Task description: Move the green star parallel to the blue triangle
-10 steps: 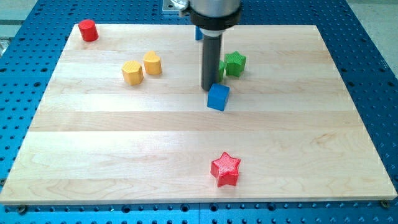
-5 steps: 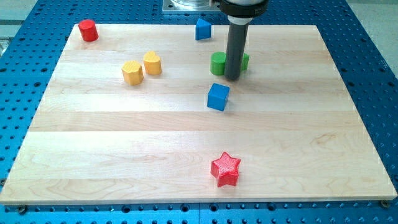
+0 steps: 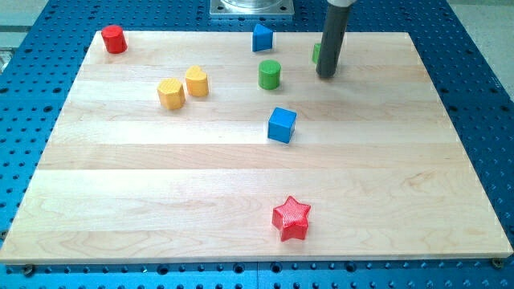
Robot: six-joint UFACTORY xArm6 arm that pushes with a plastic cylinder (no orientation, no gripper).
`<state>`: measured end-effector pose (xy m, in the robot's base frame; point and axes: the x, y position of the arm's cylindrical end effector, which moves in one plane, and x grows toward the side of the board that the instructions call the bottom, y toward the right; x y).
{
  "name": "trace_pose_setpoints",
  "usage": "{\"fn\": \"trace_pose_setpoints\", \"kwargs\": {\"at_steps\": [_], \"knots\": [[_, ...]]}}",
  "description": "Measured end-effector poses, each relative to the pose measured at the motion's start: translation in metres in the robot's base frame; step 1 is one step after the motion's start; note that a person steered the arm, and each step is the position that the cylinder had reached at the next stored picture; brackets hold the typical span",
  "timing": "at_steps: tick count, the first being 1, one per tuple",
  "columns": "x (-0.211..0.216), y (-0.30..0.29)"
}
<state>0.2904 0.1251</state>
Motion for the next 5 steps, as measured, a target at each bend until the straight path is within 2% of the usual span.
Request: {"fn": "trace_pose_setpoints", "kwargs": {"at_steps": [1, 2, 3, 5], "knots": [[0.009, -0.029], [-0.013, -0.079], [-0.014, -0.076], [-0.015, -0.01]]}}
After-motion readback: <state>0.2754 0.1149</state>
